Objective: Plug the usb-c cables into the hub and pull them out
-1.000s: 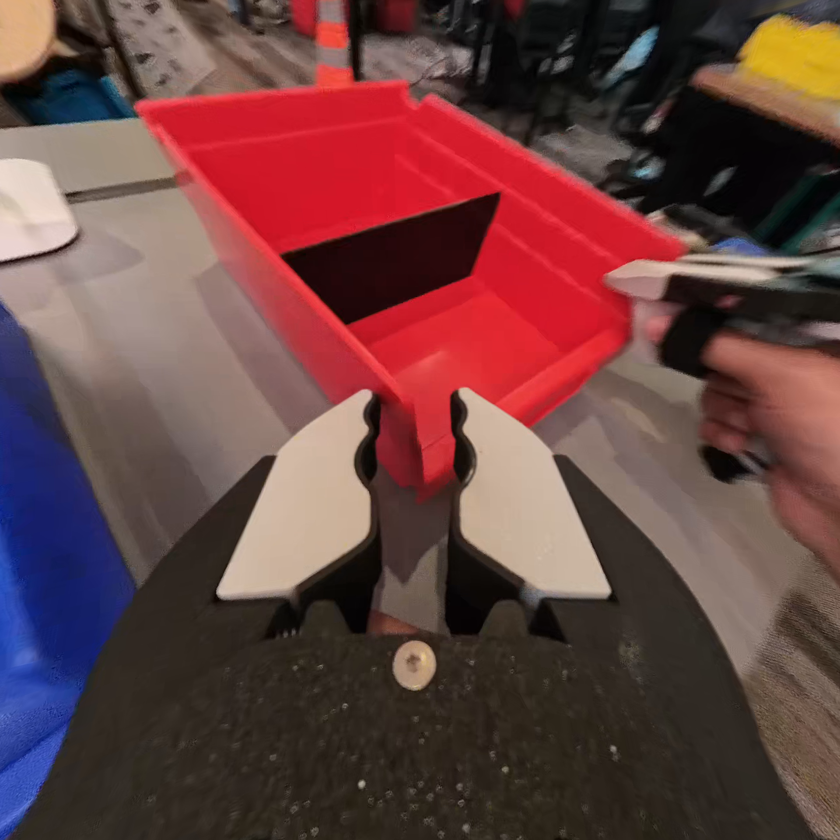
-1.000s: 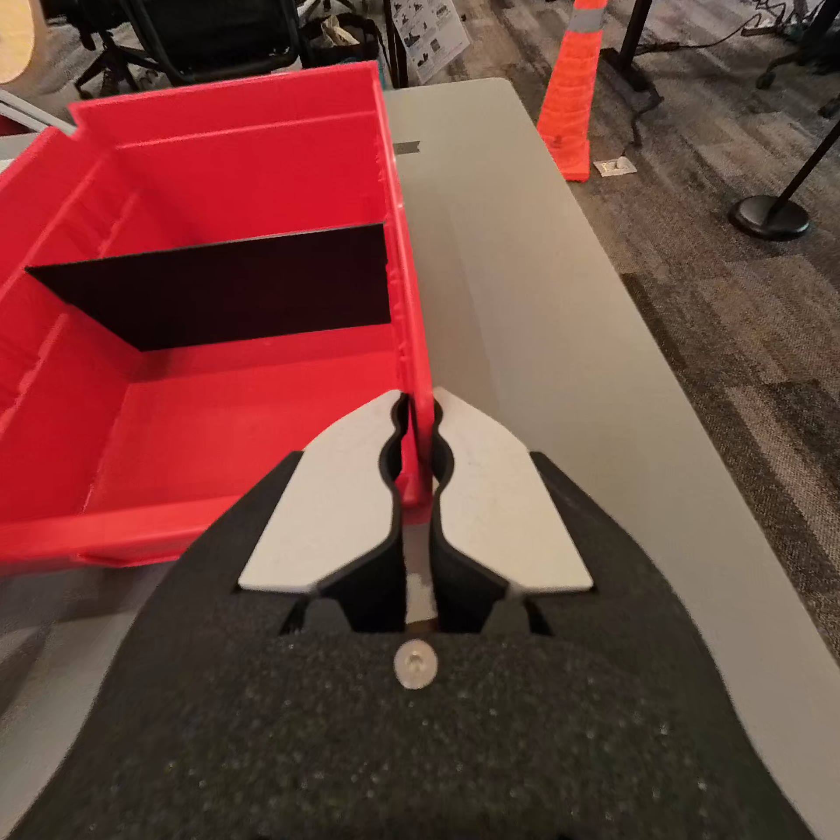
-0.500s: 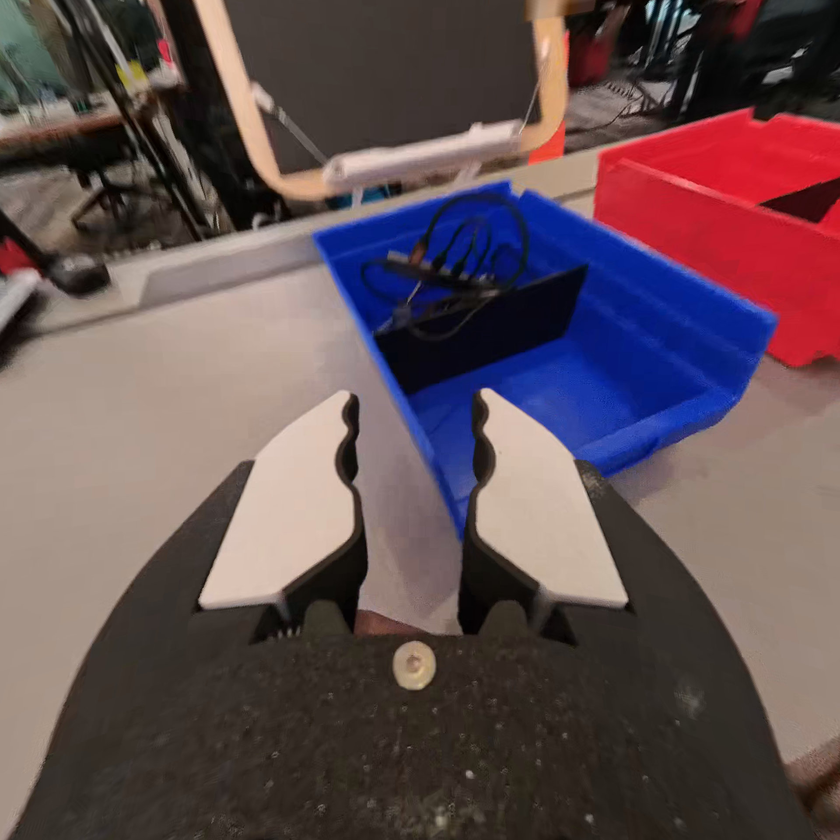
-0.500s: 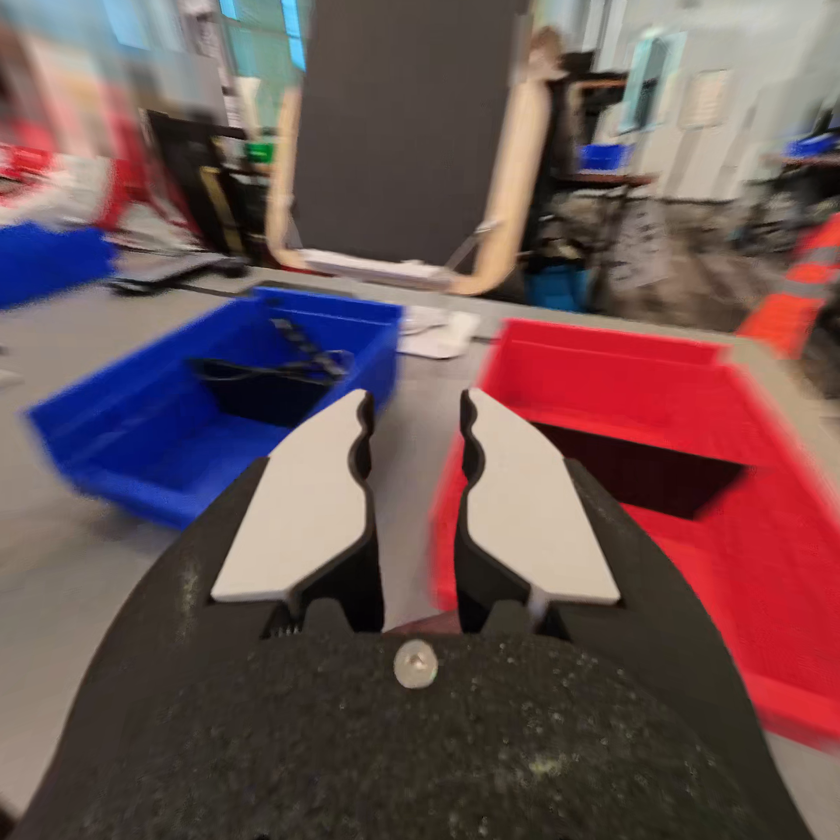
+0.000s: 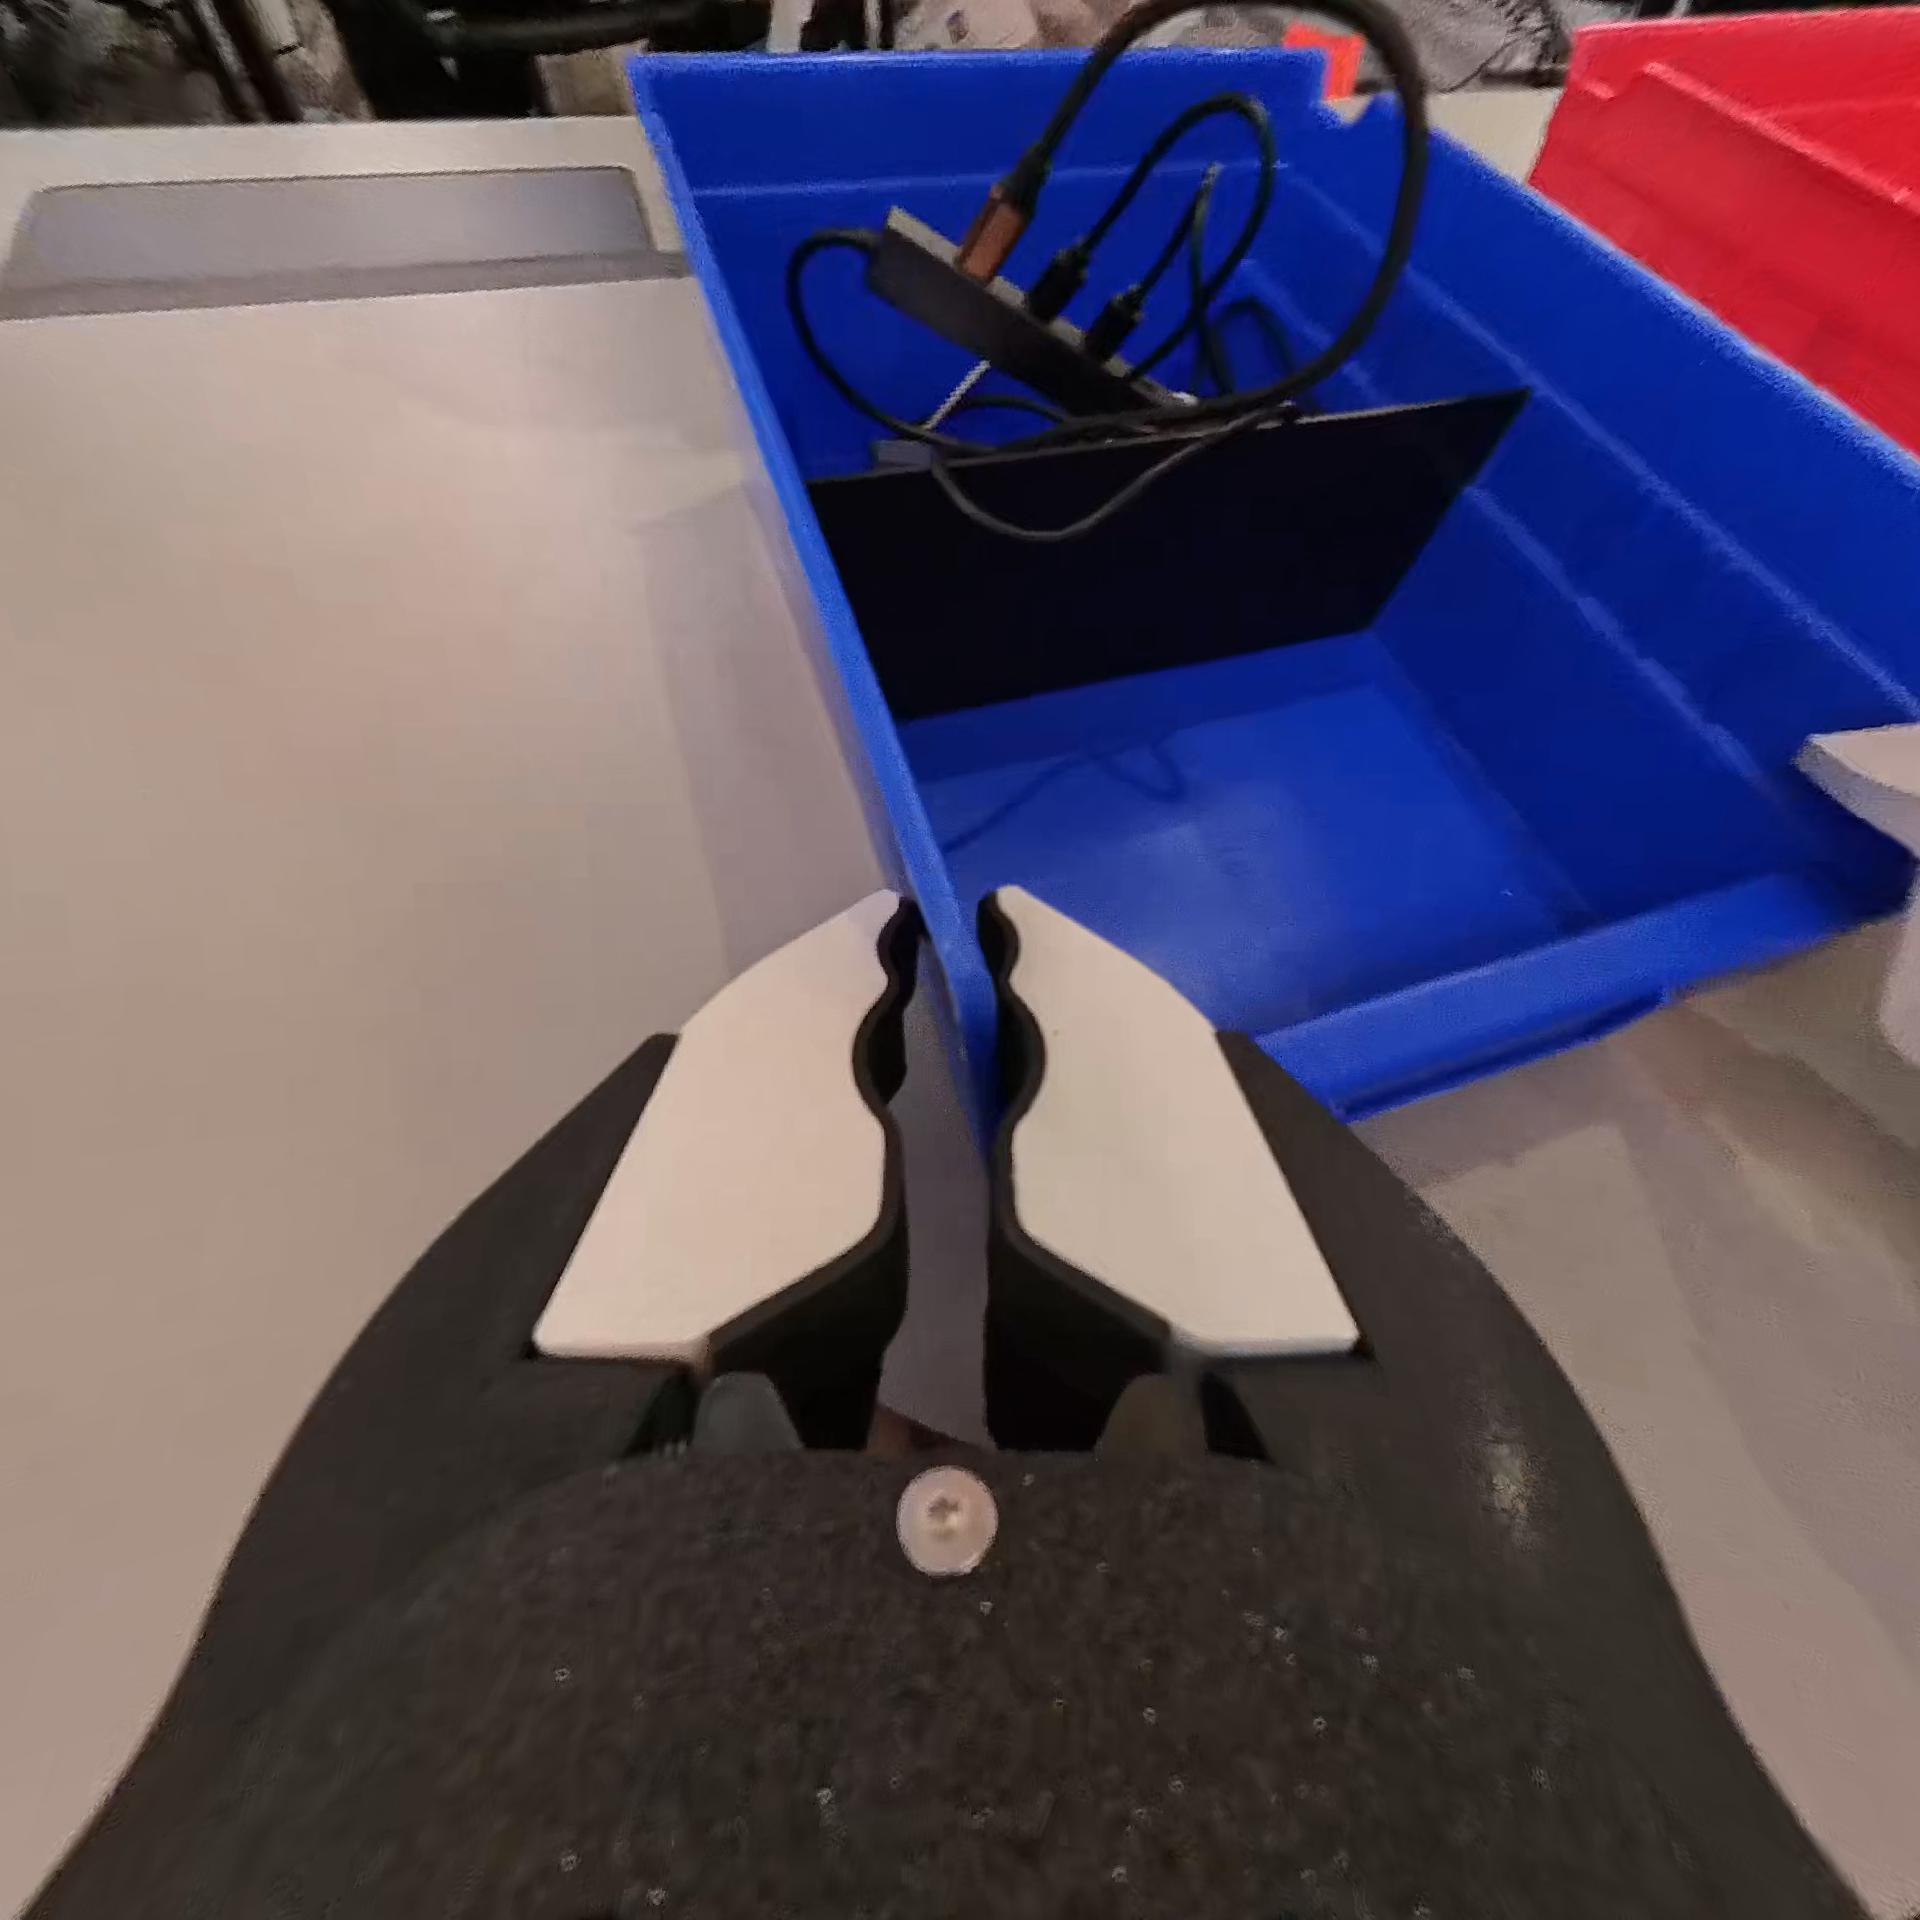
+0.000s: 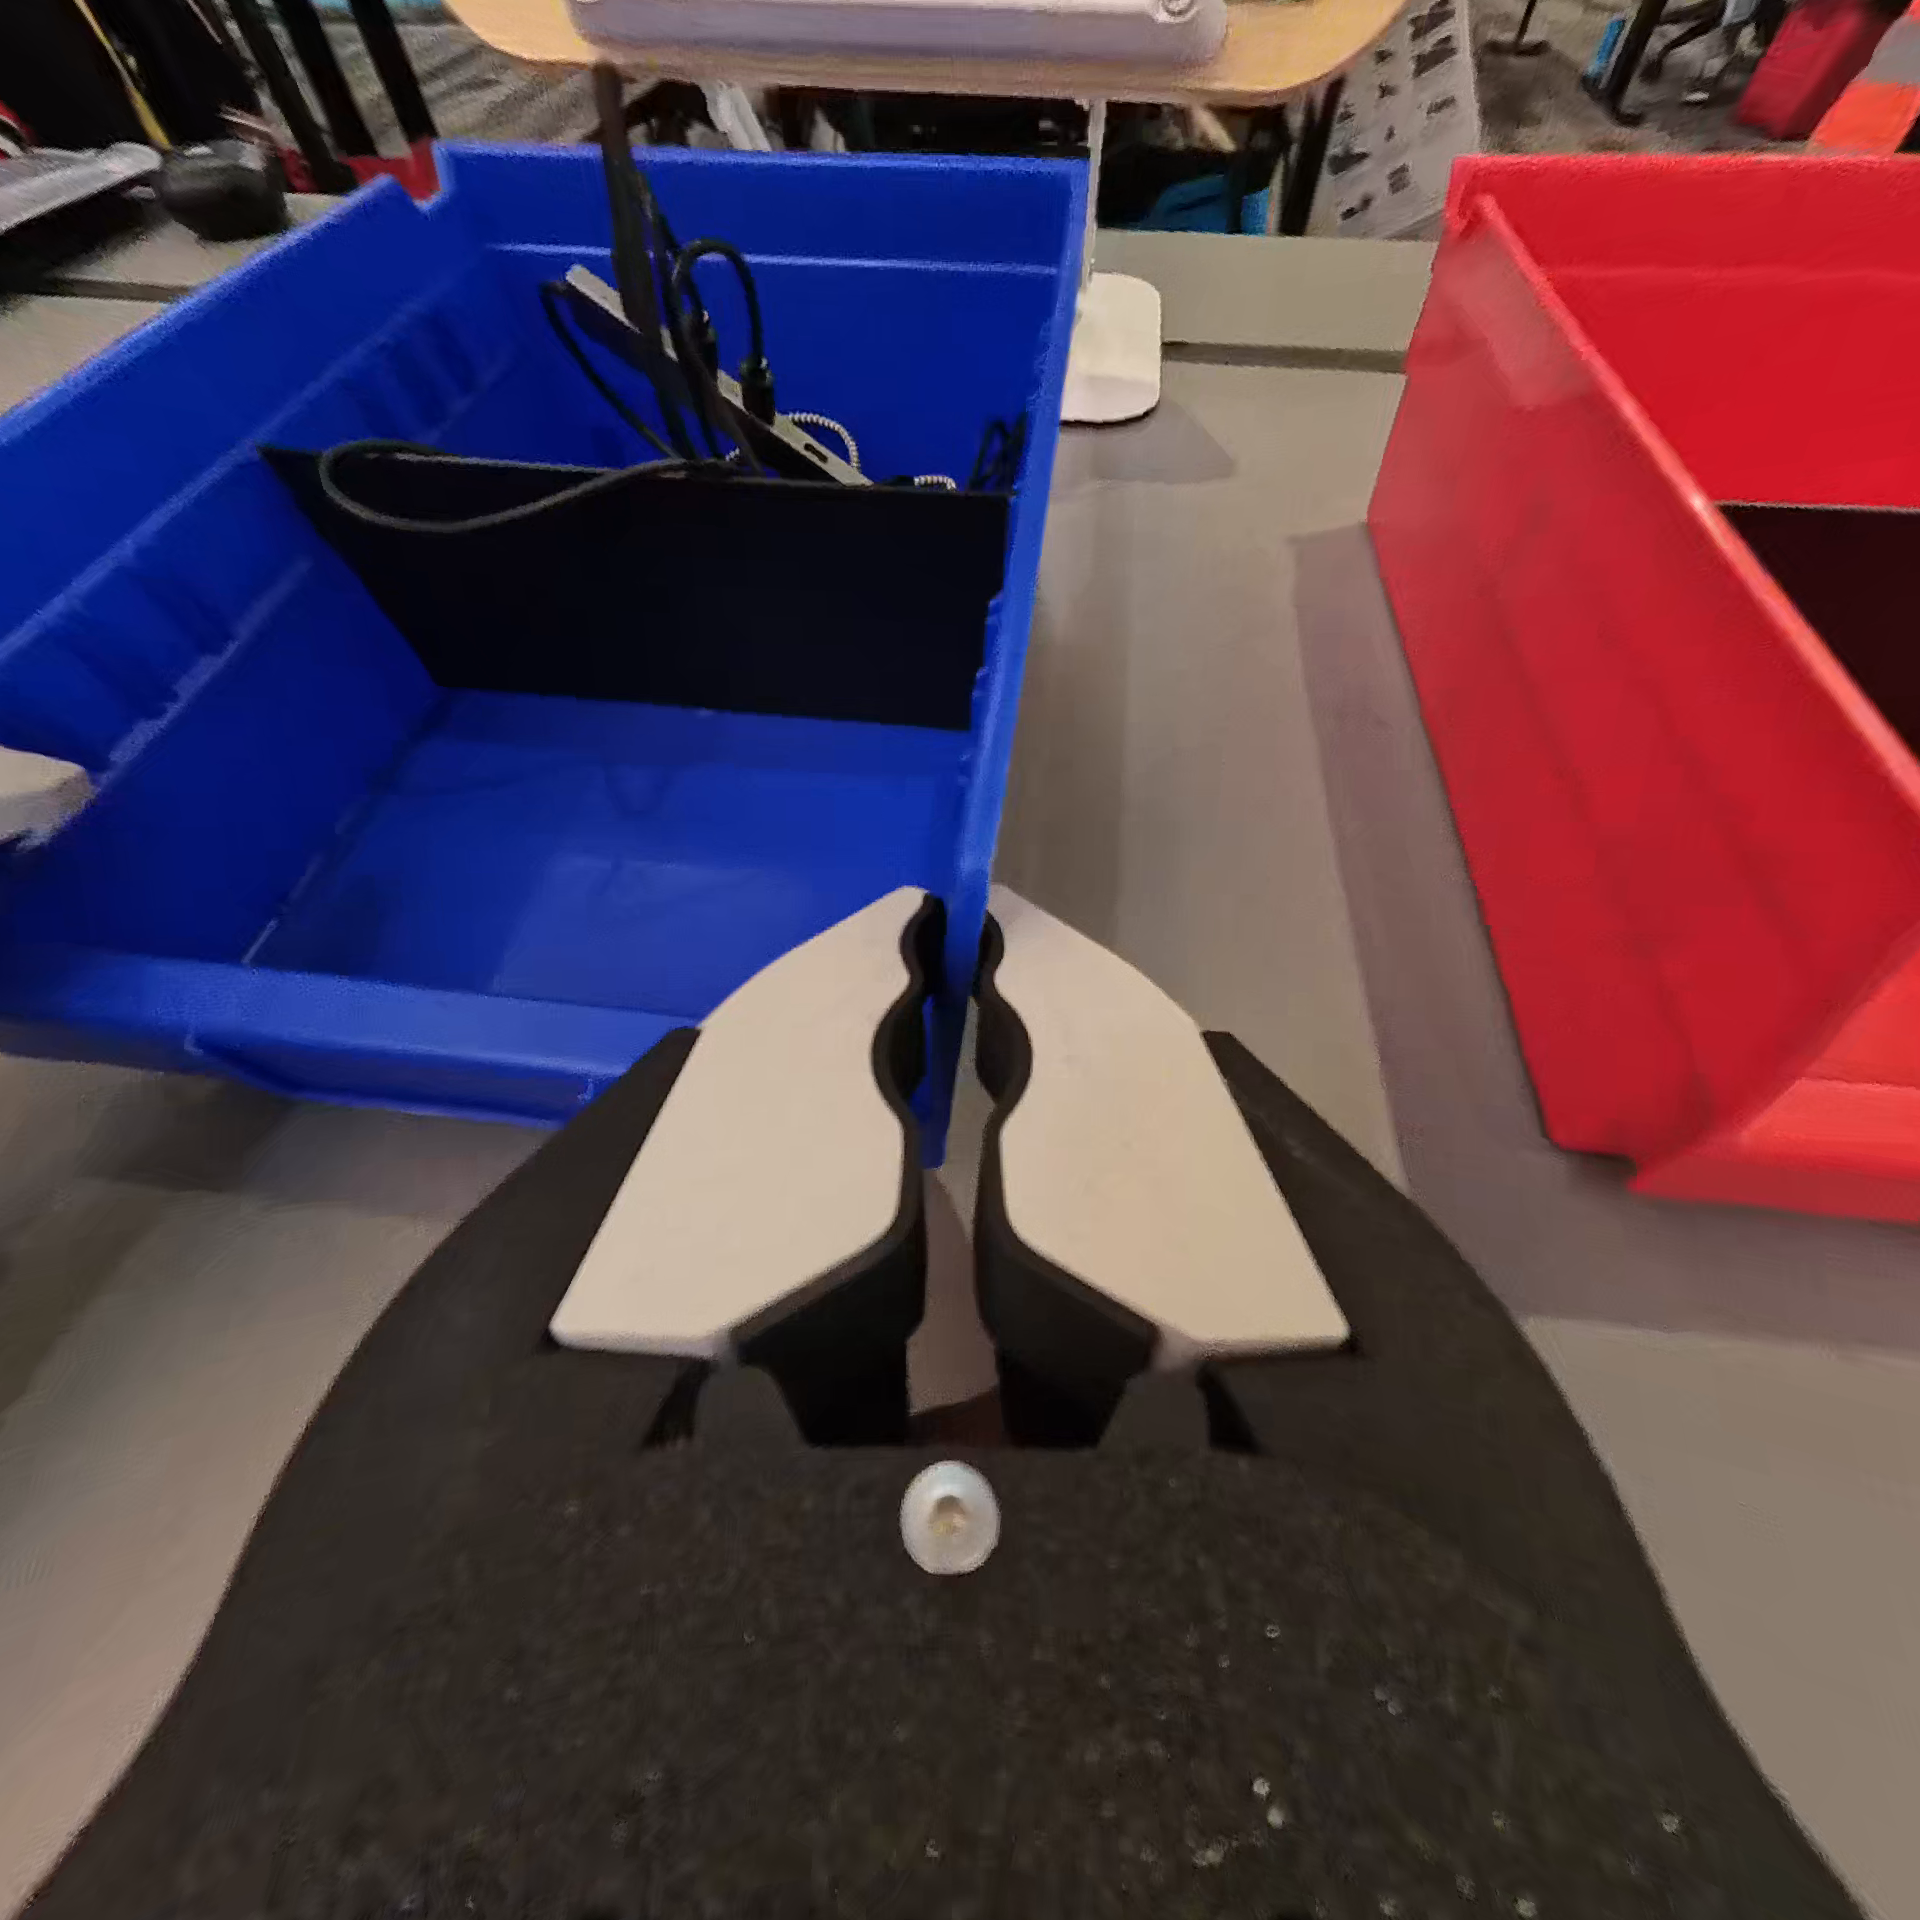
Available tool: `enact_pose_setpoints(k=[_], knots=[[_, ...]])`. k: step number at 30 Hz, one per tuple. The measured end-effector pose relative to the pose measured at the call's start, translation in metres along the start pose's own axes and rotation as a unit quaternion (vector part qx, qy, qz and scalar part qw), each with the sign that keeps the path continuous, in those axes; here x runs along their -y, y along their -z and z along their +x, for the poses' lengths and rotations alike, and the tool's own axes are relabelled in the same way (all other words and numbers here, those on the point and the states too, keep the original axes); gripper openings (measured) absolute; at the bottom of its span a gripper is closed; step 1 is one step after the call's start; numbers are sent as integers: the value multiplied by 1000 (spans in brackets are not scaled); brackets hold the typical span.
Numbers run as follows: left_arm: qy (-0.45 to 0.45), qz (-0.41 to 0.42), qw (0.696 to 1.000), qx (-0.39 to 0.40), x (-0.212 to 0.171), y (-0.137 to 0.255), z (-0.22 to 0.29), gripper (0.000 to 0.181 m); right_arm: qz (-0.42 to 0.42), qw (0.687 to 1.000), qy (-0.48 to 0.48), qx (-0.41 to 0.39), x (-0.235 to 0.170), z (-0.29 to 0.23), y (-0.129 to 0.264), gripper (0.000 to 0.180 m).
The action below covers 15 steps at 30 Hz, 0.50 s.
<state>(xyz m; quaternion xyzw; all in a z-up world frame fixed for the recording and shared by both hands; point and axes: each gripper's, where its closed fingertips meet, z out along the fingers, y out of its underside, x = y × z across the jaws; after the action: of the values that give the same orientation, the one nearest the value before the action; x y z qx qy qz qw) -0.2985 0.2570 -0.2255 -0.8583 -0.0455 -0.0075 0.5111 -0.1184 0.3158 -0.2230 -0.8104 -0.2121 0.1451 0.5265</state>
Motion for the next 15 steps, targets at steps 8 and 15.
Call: enact_pose_setpoints(k=[8, 15], knots=[[-10, 19, 999, 47, 13, 31, -54, 2, 53, 997, 17, -48, 22, -58, 16, 4], [-24, 51, 992, 112, 16, 73, -162, 2, 52, 997, 57, 9, 34, -168, -11, 5]])
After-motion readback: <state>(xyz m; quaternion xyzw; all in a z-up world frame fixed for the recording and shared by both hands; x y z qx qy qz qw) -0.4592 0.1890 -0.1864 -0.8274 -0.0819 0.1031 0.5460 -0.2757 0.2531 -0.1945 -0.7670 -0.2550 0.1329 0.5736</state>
